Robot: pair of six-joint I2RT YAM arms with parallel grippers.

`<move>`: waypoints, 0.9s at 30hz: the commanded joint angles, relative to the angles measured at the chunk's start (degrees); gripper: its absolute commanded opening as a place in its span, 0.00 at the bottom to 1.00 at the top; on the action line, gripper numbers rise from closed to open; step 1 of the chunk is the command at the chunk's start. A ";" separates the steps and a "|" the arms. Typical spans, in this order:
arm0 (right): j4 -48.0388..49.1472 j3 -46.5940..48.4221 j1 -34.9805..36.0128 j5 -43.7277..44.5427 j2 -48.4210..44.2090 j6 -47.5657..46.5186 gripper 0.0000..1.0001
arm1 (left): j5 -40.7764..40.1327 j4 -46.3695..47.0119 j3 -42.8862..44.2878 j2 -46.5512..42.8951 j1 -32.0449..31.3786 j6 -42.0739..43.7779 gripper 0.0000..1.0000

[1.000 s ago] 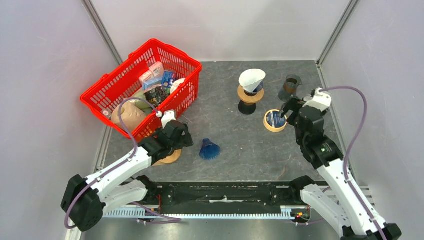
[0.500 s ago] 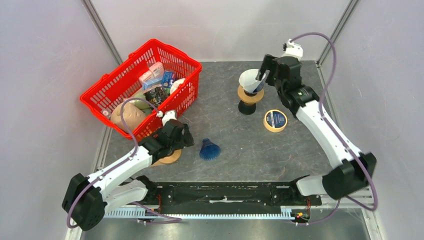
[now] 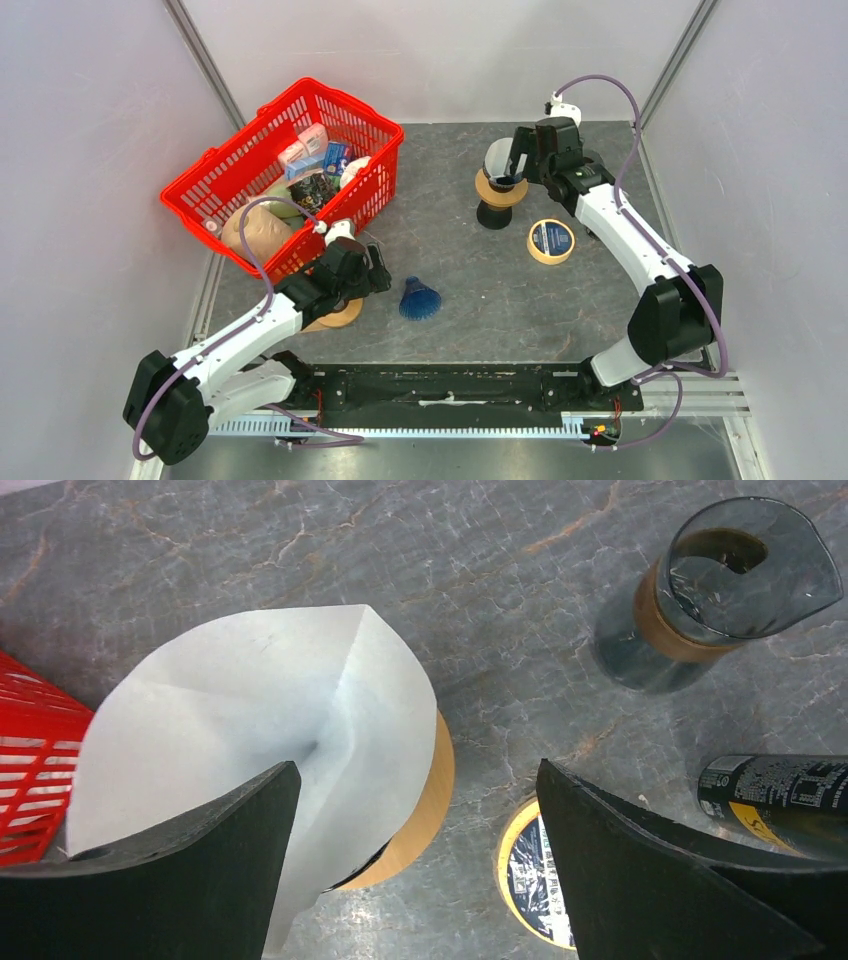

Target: Place the coffee filter in the dripper

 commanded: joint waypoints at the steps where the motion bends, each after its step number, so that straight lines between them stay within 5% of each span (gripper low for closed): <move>1: 0.44 -0.80 -0.55 -0.02 0.10 0.31 0.96 | 0.70 1.49 0.87 -0.80 1.05 -0.70 0.96; 27: -9.46 13.10 -1.06 -1.97 9.88 -3.85 0.95 | 2.12 2.36 0.23 -2.41 1.03 -0.52 0.96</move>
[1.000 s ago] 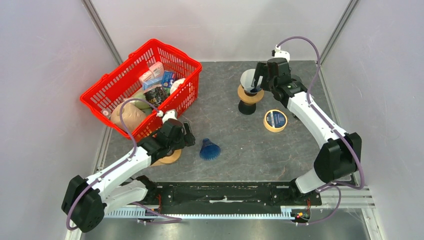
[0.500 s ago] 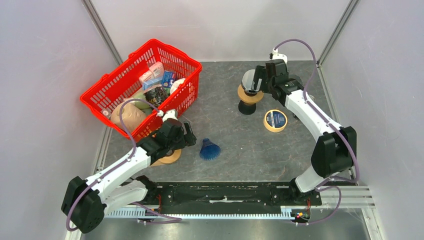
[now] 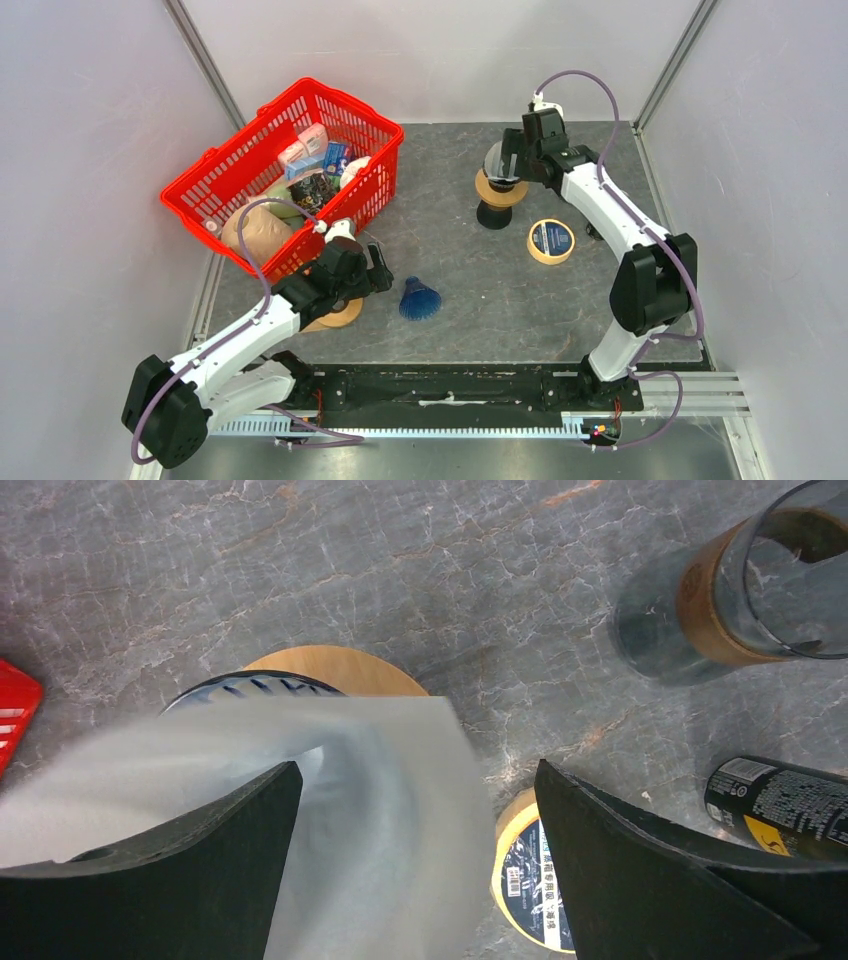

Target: Place the coffee filter in the dripper

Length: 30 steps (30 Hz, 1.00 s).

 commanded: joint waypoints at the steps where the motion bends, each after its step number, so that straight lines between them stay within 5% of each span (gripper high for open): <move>1: -3.18 5.67 -0.30 1.16 -0.63 -1.63 0.95 | -0.56 1.83 0.19 -1.15 0.70 -0.50 0.96; 17: -6.98 11.07 -0.29 -0.54 -7.62 -6.00 0.92 | -0.07 2.02 0.21 -1.54 0.70 -0.06 0.96; 25: -11.16 16.73 0.01 -15.14 -2.55 -6.85 0.69 | 0.15 2.20 0.32 -1.54 0.68 -0.15 0.96; 30: -17.40 21.95 0.54 -16.02 2.69 -6.92 0.51 | 0.26 2.10 0.35 -1.84 0.65 -0.06 0.96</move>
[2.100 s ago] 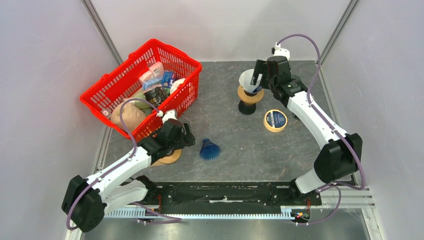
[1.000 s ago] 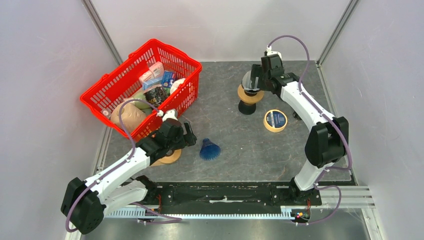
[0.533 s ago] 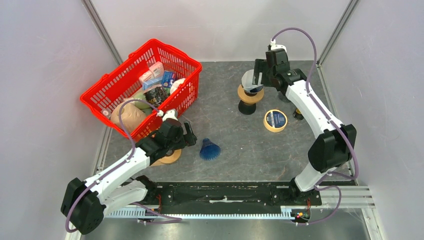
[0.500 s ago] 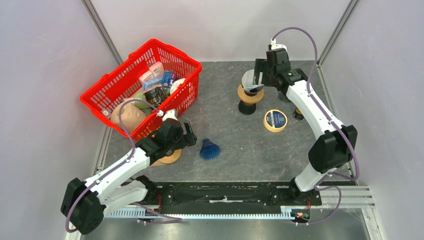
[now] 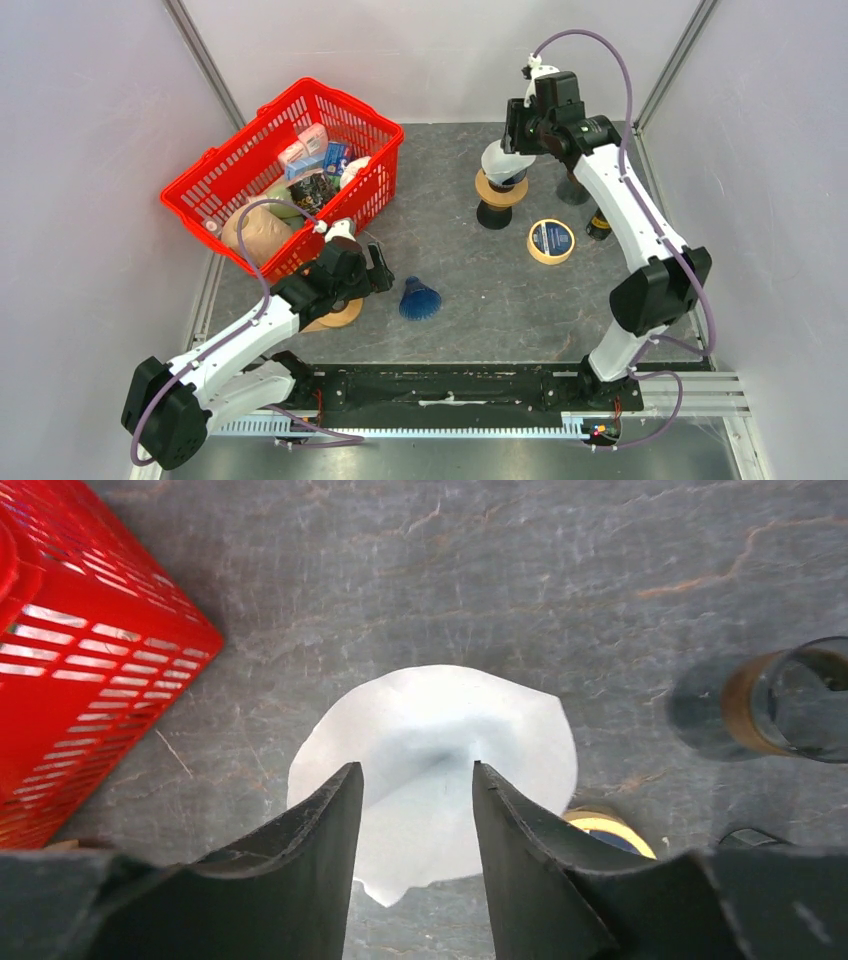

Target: Place the coffee filter in the dripper

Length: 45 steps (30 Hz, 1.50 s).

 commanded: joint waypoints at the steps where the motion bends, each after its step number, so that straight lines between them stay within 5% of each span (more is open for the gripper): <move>1: -6.85 5.05 0.45 -3.32 4.80 -1.07 0.49 | -0.81 2.08 0.30 -1.49 0.57 -0.06 0.96; 7: -11.92 7.53 0.63 -1.87 8.50 -1.97 0.37 | -0.75 2.08 0.45 -1.39 0.57 0.17 0.96; 45: -15.17 13.25 0.64 -2.75 21.63 -5.94 0.30 | -1.07 2.08 1.80 1.18 0.51 1.34 0.96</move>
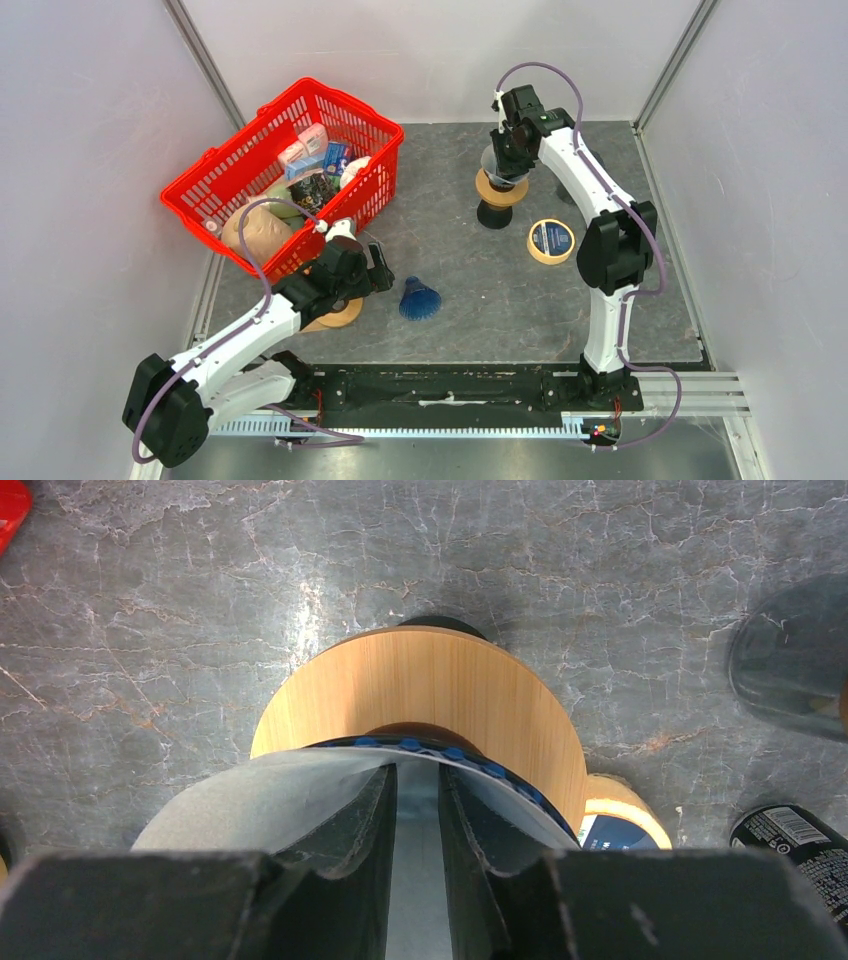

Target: Place the coffee filter in the dripper

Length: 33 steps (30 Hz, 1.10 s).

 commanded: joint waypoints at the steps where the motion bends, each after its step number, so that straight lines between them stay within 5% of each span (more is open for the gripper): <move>1: -1.42 2.56 0.09 -0.76 1.32 -1.31 0.31 | -0.99 1.62 1.84 0.42 0.46 1.26 0.96; 33: -3.28 1.96 3.75 10.60 2.74 -3.43 0.36 | -1.71 1.19 1.31 -0.49 0.46 1.83 0.96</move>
